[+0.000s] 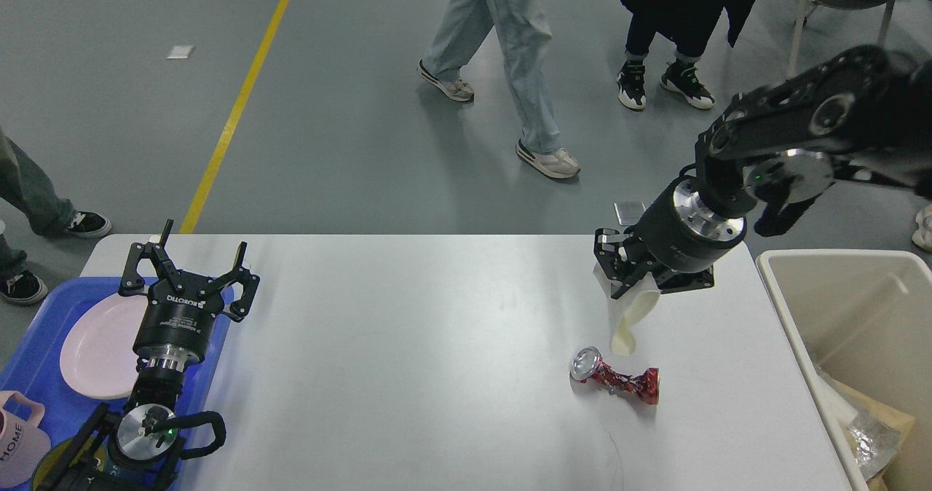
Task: Tidy desktop
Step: 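Lift the paper cup and carry it into the bin, then release the cup in the bin and raise the right gripper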
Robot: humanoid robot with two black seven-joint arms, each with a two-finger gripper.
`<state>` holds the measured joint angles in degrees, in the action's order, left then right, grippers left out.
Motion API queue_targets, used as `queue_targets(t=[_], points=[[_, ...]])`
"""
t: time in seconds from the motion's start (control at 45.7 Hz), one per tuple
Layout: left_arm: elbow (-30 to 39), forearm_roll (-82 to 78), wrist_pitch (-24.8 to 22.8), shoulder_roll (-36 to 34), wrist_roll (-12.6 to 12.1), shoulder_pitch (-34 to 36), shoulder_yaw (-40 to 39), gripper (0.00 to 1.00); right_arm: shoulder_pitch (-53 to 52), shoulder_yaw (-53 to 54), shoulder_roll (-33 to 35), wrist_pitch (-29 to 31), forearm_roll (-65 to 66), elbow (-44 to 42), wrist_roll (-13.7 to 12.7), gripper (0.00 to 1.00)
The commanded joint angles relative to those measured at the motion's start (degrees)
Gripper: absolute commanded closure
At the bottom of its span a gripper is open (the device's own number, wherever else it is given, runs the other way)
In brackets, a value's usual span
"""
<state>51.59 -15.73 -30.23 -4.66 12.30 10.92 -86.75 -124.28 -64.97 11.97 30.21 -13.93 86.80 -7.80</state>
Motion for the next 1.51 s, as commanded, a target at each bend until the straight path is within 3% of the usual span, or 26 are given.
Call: queue_targets(t=[0.0, 0.482, 0.679, 0.898, 1.051, 1.27, 1.489], points=[[0.00, 0.00, 0.00, 0.00, 0.09, -0.02, 0.00, 0.04, -10.27, -0.15, 3.23, 2.31, 4.44, 8.91, 0.07, 1.00], [0.00, 0.00, 0.00, 0.00, 0.09, -0.02, 0.00, 0.04, -12.13, -7.53, 4.47, 3.80, 5.06, 9.44, 0.07, 1.00], [0.00, 0.09, 0.00, 0.00, 0.09, -0.02, 0.00, 0.04, -10.29, -17.19, 10.87, 2.66, 5.93, 6.11, 0.07, 1.00], [0.00, 0.00, 0.00, 0.00, 0.09, -0.02, 0.00, 0.04, 5.17, -18.88, 26.16, -2.17, 12.43, -6.71, 0.07, 1.00], [0.00, 0.00, 0.00, 0.00, 0.09, -0.02, 0.00, 0.04, 21.33, -12.30, 31.89, -7.70, 12.79, -17.52, 0.16, 1.00], [0.00, 0.00, 0.00, 0.00, 0.09, -0.02, 0.00, 0.04, 49.46, 1.50, 31.19, -17.28, 12.88, -37.47, 0.42, 1.00], [0.00, 0.09, 0.00, 0.00, 0.09, -0.02, 0.00, 0.04, 76.97, 14.61, 21.62, -24.76, 12.88, -63.30, 1.74, 1.00]])
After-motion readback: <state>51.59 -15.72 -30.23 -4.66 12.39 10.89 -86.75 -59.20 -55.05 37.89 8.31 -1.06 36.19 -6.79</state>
